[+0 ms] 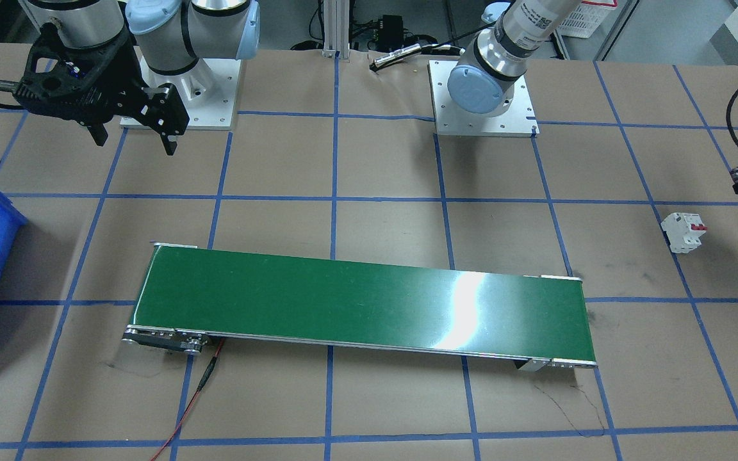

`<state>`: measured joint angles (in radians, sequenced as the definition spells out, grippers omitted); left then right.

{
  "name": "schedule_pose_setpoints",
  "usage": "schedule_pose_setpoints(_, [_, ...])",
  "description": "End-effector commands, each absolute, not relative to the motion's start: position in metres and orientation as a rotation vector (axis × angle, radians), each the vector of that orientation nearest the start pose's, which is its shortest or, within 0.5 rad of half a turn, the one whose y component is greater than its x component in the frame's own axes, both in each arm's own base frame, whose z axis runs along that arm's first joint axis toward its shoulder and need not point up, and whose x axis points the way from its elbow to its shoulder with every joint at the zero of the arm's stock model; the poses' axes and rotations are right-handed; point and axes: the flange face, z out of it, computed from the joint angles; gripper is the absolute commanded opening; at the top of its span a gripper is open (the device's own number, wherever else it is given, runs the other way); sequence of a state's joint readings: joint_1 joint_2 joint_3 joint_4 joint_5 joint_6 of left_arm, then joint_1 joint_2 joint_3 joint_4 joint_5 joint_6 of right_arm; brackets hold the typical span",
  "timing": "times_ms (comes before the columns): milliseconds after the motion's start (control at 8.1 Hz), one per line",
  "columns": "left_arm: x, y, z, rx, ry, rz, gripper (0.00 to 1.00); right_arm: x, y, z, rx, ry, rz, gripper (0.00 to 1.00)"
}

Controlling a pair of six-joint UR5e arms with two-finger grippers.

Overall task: Move capacitor from left to right
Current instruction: 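Lift the capacitor and carry it over the conveyor's near end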

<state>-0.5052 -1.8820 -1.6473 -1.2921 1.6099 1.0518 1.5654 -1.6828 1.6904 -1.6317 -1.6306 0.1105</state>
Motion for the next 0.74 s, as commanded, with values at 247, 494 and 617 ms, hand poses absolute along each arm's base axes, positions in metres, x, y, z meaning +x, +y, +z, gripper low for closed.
schedule_pose_setpoints(247, [0.258, -0.518, 0.386, 0.129, 3.116, 0.047, 0.00, 0.125, -0.450, 0.488, 0.186, 3.192, -0.088, 1.00])
schedule_pose_setpoints(494, [0.116, -0.565, 0.385, 0.025, 3.112, 0.039, 0.00, 0.125, -0.450, 0.488, 0.186, 3.192, -0.091, 1.00])
schedule_pose_setpoints(617, [0.062, -0.575, 0.378, -0.042, 3.116, 0.048, 0.00, 0.125, -0.450, 0.488, 0.186, 3.192, -0.091, 1.00])
